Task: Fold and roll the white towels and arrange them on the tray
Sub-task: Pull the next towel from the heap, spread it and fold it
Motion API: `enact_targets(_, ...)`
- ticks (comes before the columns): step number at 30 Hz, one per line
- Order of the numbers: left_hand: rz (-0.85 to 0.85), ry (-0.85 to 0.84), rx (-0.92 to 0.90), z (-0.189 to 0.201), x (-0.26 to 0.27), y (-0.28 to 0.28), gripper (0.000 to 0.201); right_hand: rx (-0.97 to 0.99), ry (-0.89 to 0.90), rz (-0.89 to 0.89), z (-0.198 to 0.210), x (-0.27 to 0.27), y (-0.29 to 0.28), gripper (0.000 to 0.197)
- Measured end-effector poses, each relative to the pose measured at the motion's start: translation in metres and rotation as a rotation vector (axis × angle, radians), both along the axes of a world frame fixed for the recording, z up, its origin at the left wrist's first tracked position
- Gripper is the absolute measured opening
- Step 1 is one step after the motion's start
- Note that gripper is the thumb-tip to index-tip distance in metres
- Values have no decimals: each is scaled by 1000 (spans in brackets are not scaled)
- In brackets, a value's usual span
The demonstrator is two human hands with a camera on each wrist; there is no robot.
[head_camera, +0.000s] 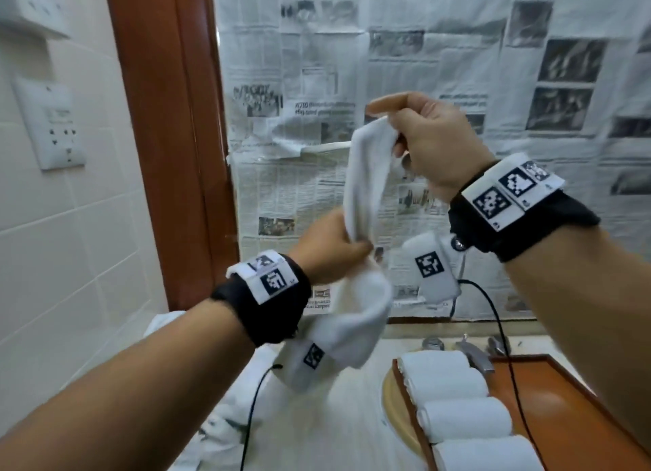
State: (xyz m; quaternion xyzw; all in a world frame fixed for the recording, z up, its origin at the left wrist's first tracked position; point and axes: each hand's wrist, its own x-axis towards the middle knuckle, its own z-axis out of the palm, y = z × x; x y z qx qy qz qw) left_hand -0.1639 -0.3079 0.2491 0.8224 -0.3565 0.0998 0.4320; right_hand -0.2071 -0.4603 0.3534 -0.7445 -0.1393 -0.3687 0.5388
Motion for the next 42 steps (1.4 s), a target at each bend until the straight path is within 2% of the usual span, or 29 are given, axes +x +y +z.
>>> enact_targets(1, 31, 27, -29, 10, 0, 2, 20, 52, 12, -20, 8, -6, -8, 30)
enact_targets(3, 107, 44, -151, 34, 3, 9, 29, 140, 25, -50, 19, -14, -25, 29)
enact_targets(5, 257, -73, -152, 63, 3, 19, 29, 146, 28, -52, 29, -22, -40, 29)
enact_targets(8, 488, -297, -28, 102, -1, 35, 20, 34, -13, -65, 48, -34, -51, 30)
enact_targets(10, 534, -413, 36, 122, -13, 38, 20, -160, -88, -180, 60, -38, -53, 32)
enact_targets(12, 481, -488, 54, 135, -29, 30, 20, -433, -175, -357, 68, -38, -49, 31)
enact_targets(13, 390, -468, 30, 139, -40, 20, 17, -539, -213, -408, 69, -38, -44, 30)
enact_targets(15, 152, -243, -29, 140, -64, -5, 8, -666, -292, -457, 71, -39, -33, 25)
enact_targets(17, 65, 11, -14, 134, -73, -27, 32, -714, -375, -506, 75, -40, -21, 19)
enact_targets(18, 85, 39, 3, 129, -66, -35, 43, -719, -404, -518, 79, -42, -18, 18)
enact_targets(20, 150, -73, -26, 125, -51, -44, 54, -704, -443, -528, 91, -50, -15, 17)
enact_targets(22, 126, -161, -103, 126, -42, -44, 57, -715, -451, -549, 102, -60, -18, 17)
enact_targets(25, 15, -196, -211, 128, -34, -41, 38, -741, -395, -564, 113, -75, -28, 17)
enact_targets(27, -20, -201, -318, 131, -29, -37, 32, -769, -332, -614, 117, -81, -37, 17)
enact_targets(31, 76, -211, -461, 140, -17, -28, 38, -791, -91, -634, 111, -80, -52, 20)
enact_targets(33, 105, -295, -399, 143, -13, -21, 39, -806, 41, -647, 103, -74, -51, 21)
enact_targets(35, 130, -456, -243, 142, -14, -10, 40, -800, 145, -660, 91, -69, -48, 21)
enact_targets(38, 121, -659, 28, 137, -21, 12, 48, -760, 164, -619, 68, -63, -49, 43)
enact_targets(40, 145, -642, 216, 134, -19, 32, 51, -740, 176, -565, 52, -62, -55, 61)
enact_targets(42, 226, -574, 411, 131, -14, 53, 44, -790, 254, -541, 39, -66, -60, 76)
